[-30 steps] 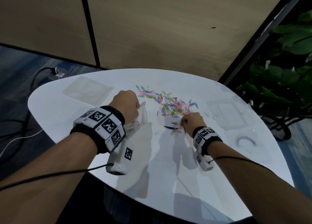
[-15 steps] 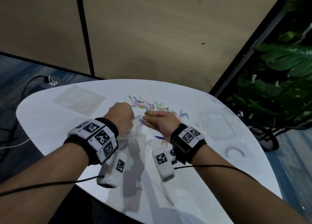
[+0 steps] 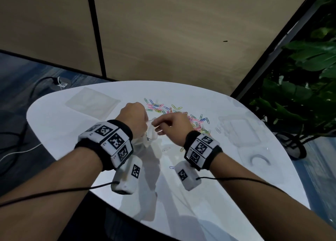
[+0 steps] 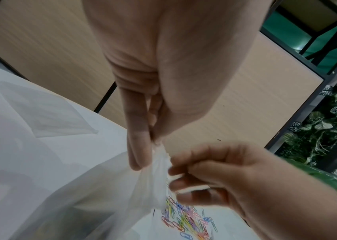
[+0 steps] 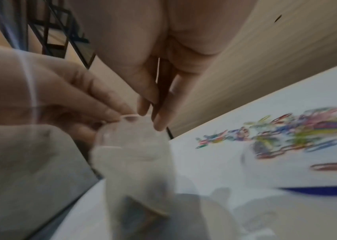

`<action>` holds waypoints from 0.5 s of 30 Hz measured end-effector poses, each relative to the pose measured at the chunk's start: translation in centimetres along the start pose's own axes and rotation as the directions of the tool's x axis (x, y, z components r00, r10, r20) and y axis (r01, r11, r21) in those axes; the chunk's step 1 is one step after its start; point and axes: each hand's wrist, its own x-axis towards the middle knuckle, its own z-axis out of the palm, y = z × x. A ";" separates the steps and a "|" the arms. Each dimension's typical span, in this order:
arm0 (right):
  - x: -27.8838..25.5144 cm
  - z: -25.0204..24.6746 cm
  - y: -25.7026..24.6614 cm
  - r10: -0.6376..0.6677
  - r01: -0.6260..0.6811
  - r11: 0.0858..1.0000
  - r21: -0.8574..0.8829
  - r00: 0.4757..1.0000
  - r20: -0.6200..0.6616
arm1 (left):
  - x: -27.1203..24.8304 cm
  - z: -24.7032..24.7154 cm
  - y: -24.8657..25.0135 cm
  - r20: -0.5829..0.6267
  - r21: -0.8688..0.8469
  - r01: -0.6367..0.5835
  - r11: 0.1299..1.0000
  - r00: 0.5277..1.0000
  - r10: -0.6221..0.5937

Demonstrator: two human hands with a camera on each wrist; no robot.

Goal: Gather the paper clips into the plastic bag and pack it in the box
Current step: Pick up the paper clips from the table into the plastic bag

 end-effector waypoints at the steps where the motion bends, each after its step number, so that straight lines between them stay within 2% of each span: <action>1: 0.2 -0.5 0.9 -0.019 0.018 0.998 -0.064 1.000 -0.015 | 0.0 -0.2 -0.1 0.000 -0.001 0.000 1.000 1.000 0.000; 2: 0.0 -1.0 1.8 -0.045 0.048 0.971 -0.233 0.999 0.015 | -0.1 -0.3 -0.3 0.004 -0.001 -0.001 1.000 1.000 0.001; 4: -1.2 -0.8 4.2 -0.035 0.174 0.795 -0.581 0.970 0.242 | -0.1 -0.5 -0.5 0.017 -0.003 0.000 1.000 1.000 0.000; 6: -3.0 0.5 7.2 0.030 0.371 0.604 -0.705 0.874 0.485 | -0.2 -0.7 -0.8 0.025 -0.006 0.000 1.000 1.000 0.001; 7: -4.1 1.1 8.6 0.055 0.445 0.528 -0.723 0.832 0.552 | -0.2 -0.7 -1.0 0.027 -0.004 0.003 1.000 1.000 -0.002; 8: -5.0 1.6 10.0 0.060 0.484 0.468 -0.739 0.817 0.573 | -0.2 -0.8 -1.1 0.028 -0.001 0.006 1.000 1.000 -0.006; 9: -5.7 1.6 11.3 0.031 0.494 0.434 -0.753 0.827 0.561 | -0.2 -1.0 -1.2 0.029 0.000 0.010 1.000 1.000 -0.010; 12: -6.3 -0.1 14.5 -0.116 0.453 0.378 -0.807 0.888 0.444 | -0.2 -1.2 -1.3 0.026 -0.015 0.021 1.000 0.999 -0.021; 14: -5.7 -1.2 16.0 -0.090 0.364 0.329 -0.871 0.931 0.354 | -0.1 -1.1 -1.2 0.025 -0.012 0.019 1.000 1.000 -0.019; 15: -5.3 -1.6 16.7 -0.036 0.298 0.322 -0.899 0.952 0.303 | -0.1 -0.9 -1.0 0.028 -0.005 0.017 1.000 0.999 -0.017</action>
